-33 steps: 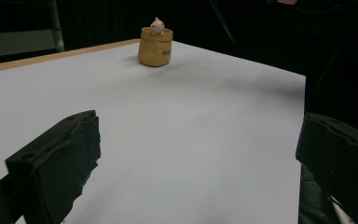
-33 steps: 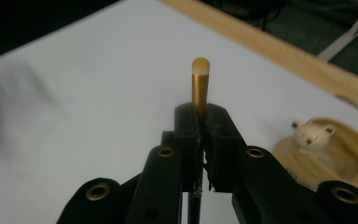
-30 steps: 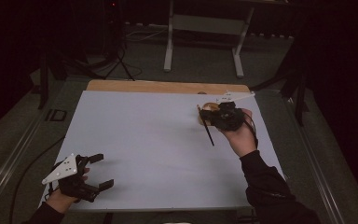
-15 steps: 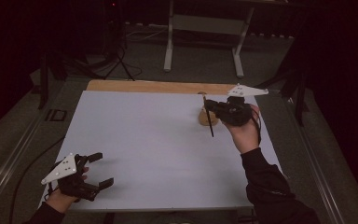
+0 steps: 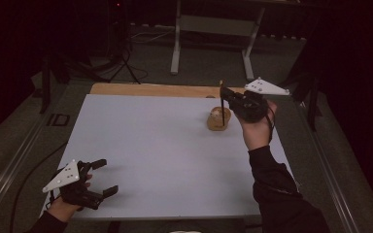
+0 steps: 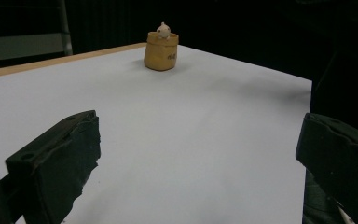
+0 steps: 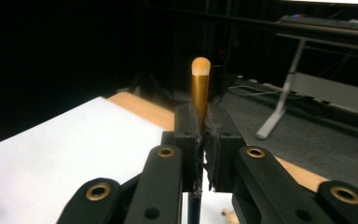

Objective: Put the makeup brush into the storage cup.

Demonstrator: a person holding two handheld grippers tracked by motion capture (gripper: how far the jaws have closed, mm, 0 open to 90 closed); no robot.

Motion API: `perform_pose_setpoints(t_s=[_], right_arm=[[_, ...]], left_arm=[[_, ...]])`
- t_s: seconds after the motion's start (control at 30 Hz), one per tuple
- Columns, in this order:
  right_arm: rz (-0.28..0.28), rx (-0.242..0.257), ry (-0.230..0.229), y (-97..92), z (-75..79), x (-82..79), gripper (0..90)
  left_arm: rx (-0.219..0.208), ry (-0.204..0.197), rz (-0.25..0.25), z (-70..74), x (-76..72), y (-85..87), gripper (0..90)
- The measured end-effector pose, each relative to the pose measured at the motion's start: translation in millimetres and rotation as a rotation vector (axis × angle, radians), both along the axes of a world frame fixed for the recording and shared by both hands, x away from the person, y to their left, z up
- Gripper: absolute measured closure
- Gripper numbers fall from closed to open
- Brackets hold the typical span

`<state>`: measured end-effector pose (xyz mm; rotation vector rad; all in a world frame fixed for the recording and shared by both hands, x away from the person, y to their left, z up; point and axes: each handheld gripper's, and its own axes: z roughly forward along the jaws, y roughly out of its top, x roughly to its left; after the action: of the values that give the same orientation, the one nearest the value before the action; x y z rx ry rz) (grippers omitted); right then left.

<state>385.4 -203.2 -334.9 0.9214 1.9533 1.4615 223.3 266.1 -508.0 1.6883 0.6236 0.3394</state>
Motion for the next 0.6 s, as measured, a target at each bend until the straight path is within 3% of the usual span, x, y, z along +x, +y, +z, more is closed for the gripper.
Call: perform_pose_setpoints(t_s=[0.6], right_arm=[[-0.095, -0.004, -0.046, -12.2, -0.6, 24.2, 84.2]], left_arm=[[0.003, -0.001, -0.003, -0.3, 2.5, -1.4, 0.5]])
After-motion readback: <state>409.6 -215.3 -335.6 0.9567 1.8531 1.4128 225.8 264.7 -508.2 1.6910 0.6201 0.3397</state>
